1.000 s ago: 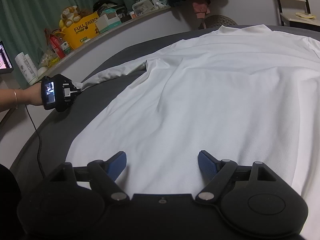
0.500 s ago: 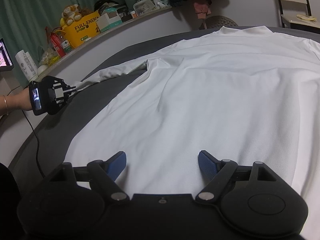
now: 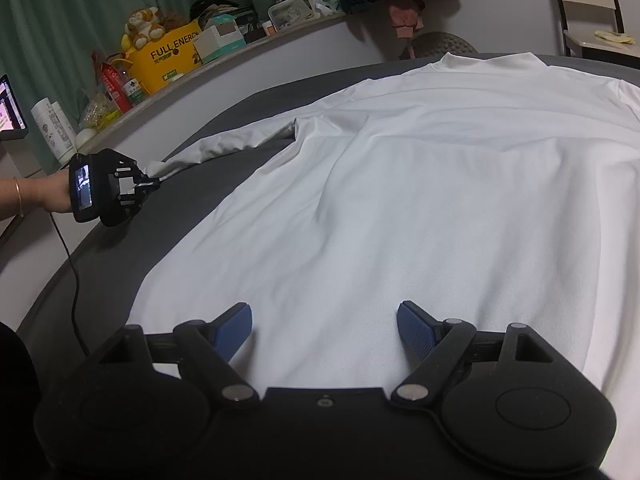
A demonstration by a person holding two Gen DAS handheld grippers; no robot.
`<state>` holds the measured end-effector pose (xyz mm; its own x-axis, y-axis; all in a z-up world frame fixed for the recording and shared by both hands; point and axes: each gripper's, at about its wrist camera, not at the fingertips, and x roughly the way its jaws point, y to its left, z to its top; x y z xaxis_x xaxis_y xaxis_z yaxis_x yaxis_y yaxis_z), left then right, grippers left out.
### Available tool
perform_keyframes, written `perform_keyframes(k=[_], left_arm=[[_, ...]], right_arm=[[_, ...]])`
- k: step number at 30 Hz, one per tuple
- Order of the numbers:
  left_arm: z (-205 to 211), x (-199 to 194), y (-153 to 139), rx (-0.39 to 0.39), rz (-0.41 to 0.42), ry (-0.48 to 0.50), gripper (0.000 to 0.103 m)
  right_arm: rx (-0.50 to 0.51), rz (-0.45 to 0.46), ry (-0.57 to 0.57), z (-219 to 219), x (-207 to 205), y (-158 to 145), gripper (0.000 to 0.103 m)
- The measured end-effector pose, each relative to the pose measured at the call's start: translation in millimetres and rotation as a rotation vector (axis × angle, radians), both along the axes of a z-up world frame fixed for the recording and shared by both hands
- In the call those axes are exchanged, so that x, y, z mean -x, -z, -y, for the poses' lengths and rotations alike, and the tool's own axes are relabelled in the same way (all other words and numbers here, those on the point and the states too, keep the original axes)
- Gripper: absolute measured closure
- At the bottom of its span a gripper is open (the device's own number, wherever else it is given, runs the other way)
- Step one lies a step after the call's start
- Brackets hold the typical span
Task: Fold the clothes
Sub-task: 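Pull the sleeve straight along the bed with the left gripper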
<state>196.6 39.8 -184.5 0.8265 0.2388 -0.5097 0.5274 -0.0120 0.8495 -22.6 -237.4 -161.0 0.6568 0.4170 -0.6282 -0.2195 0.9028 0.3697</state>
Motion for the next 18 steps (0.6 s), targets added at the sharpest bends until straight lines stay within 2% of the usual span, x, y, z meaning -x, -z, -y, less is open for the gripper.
perform_keyframes(k=[4, 8, 14, 15, 16, 18], left_arm=[[0.1, -10.8, -7.0, 0.044, -0.021, -0.031, 0.091], [0.7, -15.8, -6.7, -0.013, -0.056, -0.012, 0.091], [8.8, -26.1, -3.8, -0.080, -0.092, -0.043, 0.092], [10.8, -23.5, -1.6, -0.093, -0.097, -0.046, 0.094], [11.6, -23.2, -1.5, -0.085, -0.104, -0.057, 0.101], [13.4, -18.0, -2.8, -0.059, -0.108, -0.077, 0.102]], right_arm=[[0.001, 0.001, 0.000, -0.7, 0.0, 0.1, 0.023], [0.004, 0.002, -0.001, -1.5, 0.3, 0.0, 0.023], [0.004, 0.002, -0.001, -1.1, 0.6, 0.0, 0.023], [0.004, 0.002, -0.001, -1.1, 0.7, 0.0, 0.023], [0.004, 0.002, -0.001, -1.1, 0.7, 0.0, 0.023], [0.003, 0.002, -0.001, -1.0, 0.5, -0.1, 0.023]])
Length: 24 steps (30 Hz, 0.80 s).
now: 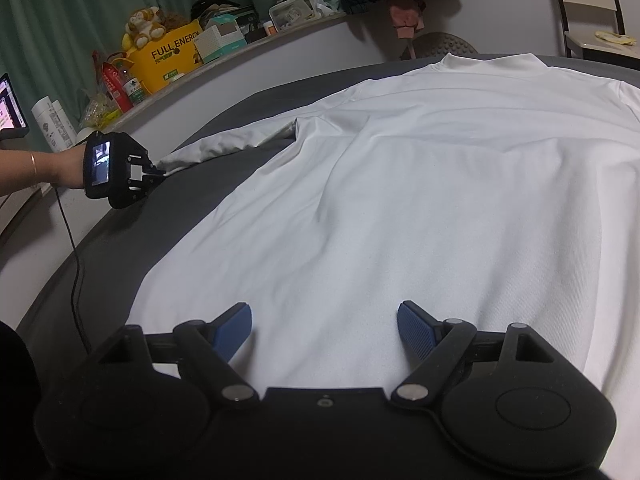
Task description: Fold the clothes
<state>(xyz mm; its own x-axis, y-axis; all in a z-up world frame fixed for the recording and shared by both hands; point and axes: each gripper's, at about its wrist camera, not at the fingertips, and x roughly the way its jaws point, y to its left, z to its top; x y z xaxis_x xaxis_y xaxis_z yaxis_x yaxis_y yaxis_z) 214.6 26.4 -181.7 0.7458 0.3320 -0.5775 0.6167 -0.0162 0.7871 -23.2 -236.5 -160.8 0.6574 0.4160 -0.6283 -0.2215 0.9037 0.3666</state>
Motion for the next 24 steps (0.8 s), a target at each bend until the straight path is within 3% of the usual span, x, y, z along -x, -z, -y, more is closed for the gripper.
perform_keyframes(k=[7, 12, 17, 19, 23, 24], left_arm=[[-12.1, 23.6, -48.3, 0.209, 0.075, 0.012, 0.102], [-31.7, 45.2, -89.1, 0.352, 0.060, 0.018, 0.102], [-42.5, 57.1, -64.1, 0.250, -0.035, 0.035, 0.102], [-41.5, 52.8, -51.0, 0.229, -0.014, 0.028, 0.102], [-37.0, 40.7, -15.2, 0.101, 0.027, -0.001, 0.101], [-36.5, 38.3, -12.8, 0.116, 0.041, -0.030, 0.101]], right_arm=[[-0.010, -0.004, 0.003, 1.0, -1.5, 0.1, 0.023], [-0.006, -0.003, 0.006, -0.3, -1.1, -0.4, 0.023], [0.001, -0.001, 0.007, -1.6, -0.9, -0.3, 0.023], [0.004, -0.001, 0.007, -1.1, -0.6, -0.6, 0.023], [0.017, -0.006, -0.022, -1.0, 3.0, -5.2, 0.023], [0.025, 0.001, -0.037, -2.1, 5.8, -8.0, 0.023]])
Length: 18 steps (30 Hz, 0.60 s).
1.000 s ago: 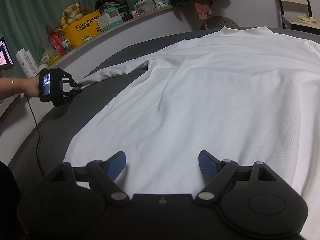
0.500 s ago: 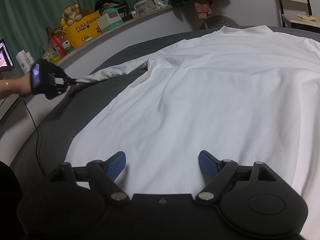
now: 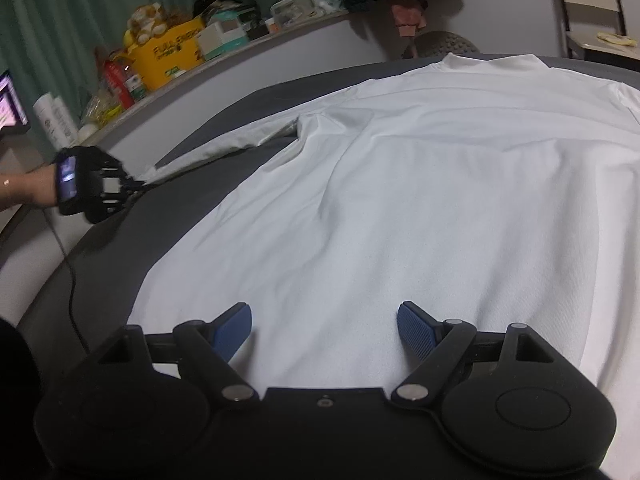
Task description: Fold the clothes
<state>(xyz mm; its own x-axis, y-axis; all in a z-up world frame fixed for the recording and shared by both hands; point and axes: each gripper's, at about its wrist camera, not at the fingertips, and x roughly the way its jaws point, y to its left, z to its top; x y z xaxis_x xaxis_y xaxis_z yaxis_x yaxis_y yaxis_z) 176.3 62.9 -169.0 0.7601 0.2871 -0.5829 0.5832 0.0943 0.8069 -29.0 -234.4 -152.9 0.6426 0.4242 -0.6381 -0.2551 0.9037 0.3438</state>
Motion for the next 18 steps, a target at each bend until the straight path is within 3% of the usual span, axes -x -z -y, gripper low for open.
perform_keyframes(k=[3, 8, 10, 13, 14, 15, 16, 17, 18], left_arm=[[-1.3, -5.3, -3.6, 0.082, 0.029, -0.092, 0.101], [-18.4, -3.4, -30.0, 0.197, -0.082, -0.290, 0.101], [-25.9, 2.5, -38.6, 0.217, -0.110, -0.320, 0.100], [-37.5, 16.0, -56.4, 0.293, 0.031, -0.294, 0.096], [-40.3, 19.0, -59.2, 0.291, 0.093, -0.285, 0.090], [-41.5, 20.7, -57.9, 0.265, 0.123, -0.271, 0.063], [-42.7, 22.3, -56.5, 0.239, 0.150, -0.255, 0.019], [-41.9, 22.2, -52.7, 0.213, 0.150, -0.214, 0.004], [-41.0, 22.2, -48.9, 0.187, 0.149, -0.174, 0.000]], right_arm=[[0.024, 0.043, -0.047, -2.7, 13.6, -12.7, 0.023], [0.054, 0.092, -0.079, -8.3, 25.0, -24.5, 0.023], [0.034, 0.081, -0.071, -7.4, 24.0, -24.0, 0.023], [0.007, 0.066, -0.060, -6.2, 22.6, -23.2, 0.023], [0.011, 0.065, -0.061, -6.9, 23.0, -22.8, 0.023], [0.016, 0.065, -0.063, -7.7, 23.4, -22.3, 0.023], [0.020, 0.065, -0.064, -8.3, 23.8, -21.9, 0.023], [0.019, 0.065, -0.063, -8.2, 24.0, -21.9, 0.023], [0.018, 0.066, -0.062, -8.0, 24.2, -22.0, 0.023]])
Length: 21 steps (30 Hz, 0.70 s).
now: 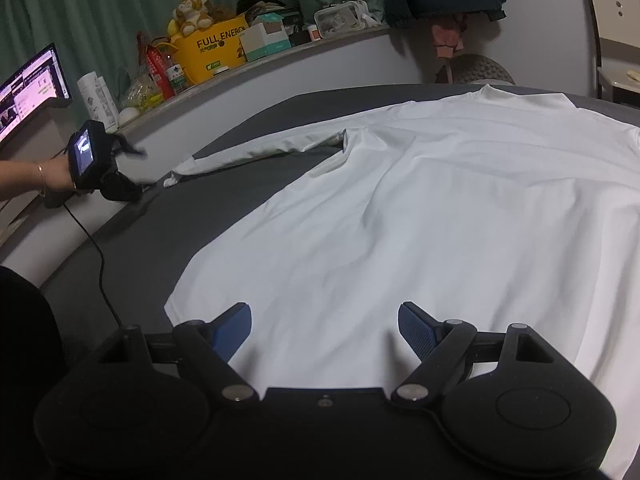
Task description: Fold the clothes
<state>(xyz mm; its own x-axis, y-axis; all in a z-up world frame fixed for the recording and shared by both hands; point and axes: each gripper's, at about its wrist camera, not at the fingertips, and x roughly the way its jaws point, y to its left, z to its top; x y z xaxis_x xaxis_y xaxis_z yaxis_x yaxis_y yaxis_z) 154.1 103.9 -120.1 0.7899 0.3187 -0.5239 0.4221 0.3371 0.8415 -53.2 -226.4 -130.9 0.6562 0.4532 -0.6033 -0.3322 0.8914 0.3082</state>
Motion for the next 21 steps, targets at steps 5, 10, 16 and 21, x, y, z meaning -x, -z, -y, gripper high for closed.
perform_keyframes(k=[5, 10, 16, 21], left_arm=[[14.4, -1.6, 19.9, -0.109, -0.045, 0.091, 0.000], [19.5, -20.9, 29.0, -0.171, -0.038, 0.077, 0.032], [23.4, -24.6, 56.7, -0.311, -0.084, 0.106, 0.078], [23.4, -22.5, 68.4, -0.363, -0.106, 0.091, 0.102]], right_arm=[[-0.003, 0.002, 0.020, 3.6, -1.5, -1.0, 0.023], [-0.017, -0.029, 0.043, 7.7, -8.0, 5.0, 0.023], [-0.031, -0.044, 0.049, 8.2, -11.5, 7.2, 0.023], [-0.034, -0.045, 0.052, 8.7, -12.8, 7.0, 0.023]])
